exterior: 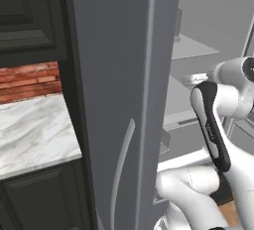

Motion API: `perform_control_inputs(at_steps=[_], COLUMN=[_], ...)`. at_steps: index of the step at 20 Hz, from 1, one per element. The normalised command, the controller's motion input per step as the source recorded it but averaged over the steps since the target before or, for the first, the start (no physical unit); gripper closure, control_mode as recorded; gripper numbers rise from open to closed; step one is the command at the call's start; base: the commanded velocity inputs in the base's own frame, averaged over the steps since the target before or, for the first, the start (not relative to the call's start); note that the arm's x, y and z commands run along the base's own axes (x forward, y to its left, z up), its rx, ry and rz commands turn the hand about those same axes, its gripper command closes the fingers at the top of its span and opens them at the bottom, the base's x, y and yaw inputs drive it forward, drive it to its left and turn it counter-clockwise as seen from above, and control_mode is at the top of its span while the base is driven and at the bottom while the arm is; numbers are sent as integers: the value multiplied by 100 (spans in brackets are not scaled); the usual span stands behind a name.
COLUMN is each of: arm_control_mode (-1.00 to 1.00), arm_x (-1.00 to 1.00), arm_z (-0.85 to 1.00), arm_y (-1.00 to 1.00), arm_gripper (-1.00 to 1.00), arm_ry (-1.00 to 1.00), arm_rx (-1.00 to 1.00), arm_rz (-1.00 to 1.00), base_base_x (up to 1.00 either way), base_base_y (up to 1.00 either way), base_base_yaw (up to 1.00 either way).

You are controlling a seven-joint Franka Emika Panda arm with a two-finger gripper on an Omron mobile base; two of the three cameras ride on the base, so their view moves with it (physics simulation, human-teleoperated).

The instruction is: Take a sugar cube from the saucer and place it inside the coffee. Then, grab milk from the fridge and place it next to the coffee on the counter to sweeten the coffee.

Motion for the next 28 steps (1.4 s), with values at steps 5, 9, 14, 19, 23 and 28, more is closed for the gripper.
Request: perform_control_inputs(at_steps=[5, 9, 14, 19, 23, 28], arm_control_mode=[-100, -100, -100, -100, -100, -100], arm_x=[40, 27, 44, 58, 40, 64], arm_z=[100, 38, -17, 0, 0, 0], arm_y=[28, 25, 1, 6, 27, 9], arm_gripper=[-100, -100, -100, -100, -100, -100], arm_ry=[-4, 8, -1, 0, 0, 0], arm_rx=[-7, -6, 0, 6, 8, 3], arm_rz=[2, -5, -4, -7, 0, 6], base_base_x=[0, 0, 0, 0, 0, 0], base_base_y=[0, 0, 0, 0, 0, 0], base_base_yaw=[0, 0, 0, 0, 0, 0])
